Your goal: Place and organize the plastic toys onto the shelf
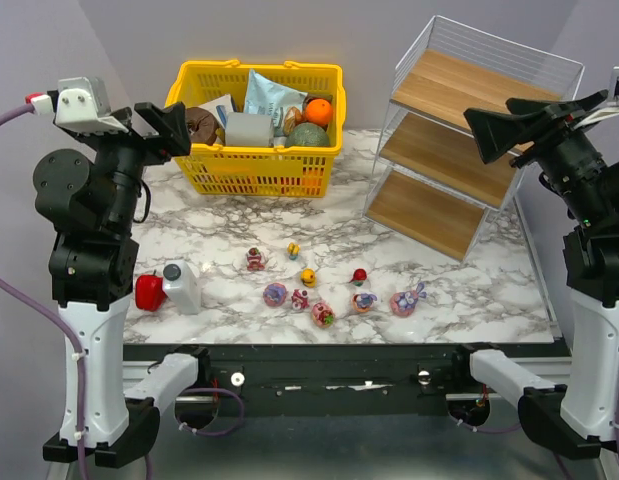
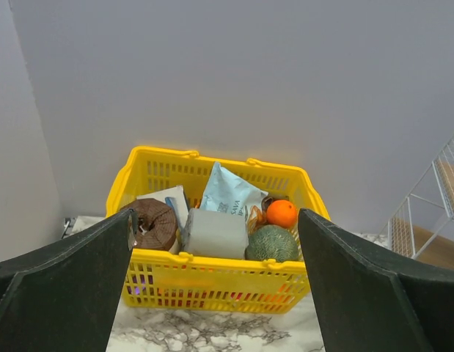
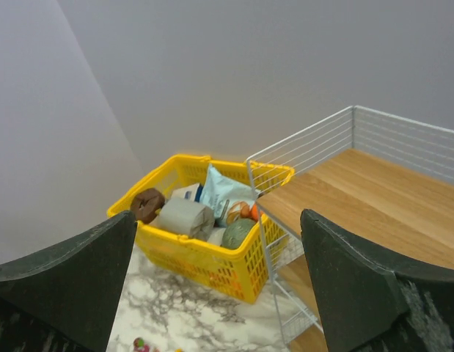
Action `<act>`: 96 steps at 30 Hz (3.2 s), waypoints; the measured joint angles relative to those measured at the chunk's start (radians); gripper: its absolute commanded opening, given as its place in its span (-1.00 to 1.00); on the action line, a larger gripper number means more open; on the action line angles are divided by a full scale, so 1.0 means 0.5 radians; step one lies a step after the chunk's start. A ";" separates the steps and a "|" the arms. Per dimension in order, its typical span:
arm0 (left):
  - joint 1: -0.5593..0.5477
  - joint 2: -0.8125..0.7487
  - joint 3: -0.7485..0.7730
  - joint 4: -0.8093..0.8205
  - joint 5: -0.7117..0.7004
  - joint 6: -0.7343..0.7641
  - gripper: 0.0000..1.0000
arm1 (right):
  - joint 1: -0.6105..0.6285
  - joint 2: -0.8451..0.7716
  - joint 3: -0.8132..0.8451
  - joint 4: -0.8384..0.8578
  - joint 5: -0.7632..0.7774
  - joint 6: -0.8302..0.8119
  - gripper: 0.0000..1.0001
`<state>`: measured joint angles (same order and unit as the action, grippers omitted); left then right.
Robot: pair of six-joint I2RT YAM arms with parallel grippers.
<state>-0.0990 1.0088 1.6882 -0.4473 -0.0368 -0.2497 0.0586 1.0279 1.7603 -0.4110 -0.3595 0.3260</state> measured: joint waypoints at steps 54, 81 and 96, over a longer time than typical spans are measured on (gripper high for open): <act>0.000 0.056 -1.194 0.409 0.101 -0.510 0.98 | 1.360 -0.033 -1.820 -0.576 0.578 1.032 0.75; 0.000 0.231 -1.165 0.276 0.482 -0.551 0.98 | 1.628 -0.018 -2.091 -0.188 0.725 0.430 0.63; 0.000 0.278 -1.165 0.261 0.481 -0.533 0.98 | 1.692 0.141 -2.122 -0.157 1.050 0.665 0.11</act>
<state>-0.0990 1.1481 1.1057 -0.3168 0.2039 -0.5163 0.9047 1.0985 0.6994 -0.4896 0.1654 0.6586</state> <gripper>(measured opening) 0.990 0.630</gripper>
